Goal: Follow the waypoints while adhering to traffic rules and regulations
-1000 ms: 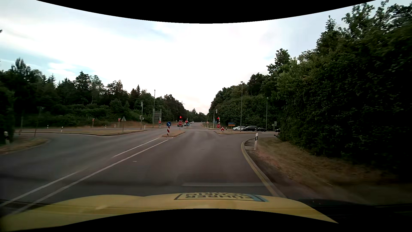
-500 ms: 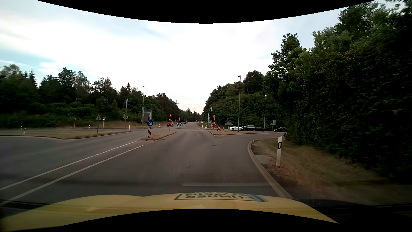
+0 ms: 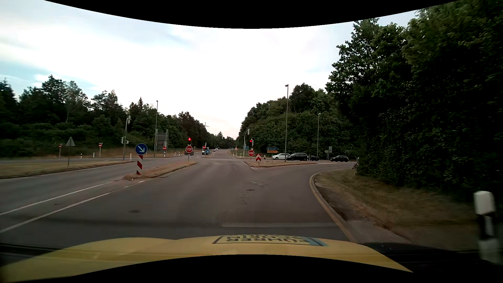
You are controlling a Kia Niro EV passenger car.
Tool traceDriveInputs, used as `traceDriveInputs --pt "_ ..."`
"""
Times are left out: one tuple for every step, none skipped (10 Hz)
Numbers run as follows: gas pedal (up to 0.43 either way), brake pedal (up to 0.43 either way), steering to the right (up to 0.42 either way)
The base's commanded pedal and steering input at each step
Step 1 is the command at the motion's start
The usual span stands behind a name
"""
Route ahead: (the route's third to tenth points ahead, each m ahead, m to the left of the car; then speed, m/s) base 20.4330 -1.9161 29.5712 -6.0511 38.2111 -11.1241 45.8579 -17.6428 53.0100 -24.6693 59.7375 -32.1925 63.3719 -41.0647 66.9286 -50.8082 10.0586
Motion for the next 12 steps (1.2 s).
traceDriveInputs --pt "0.020 0.000 0.053" --pt "0.028 0.000 0.055" --pt "0.047 0.000 0.055" --pt "0.047 0.000 0.056" --pt "0.059 0.000 0.057" --pt "0.067 0.000 0.059" --pt "0.067 0.000 0.063" --pt "0.067 0.000 0.070" --pt "0.067 0.000 0.073" --pt "0.067 0.000 0.073" --pt "0.079 0.000 0.073" --pt "0.079 0.000 0.070"
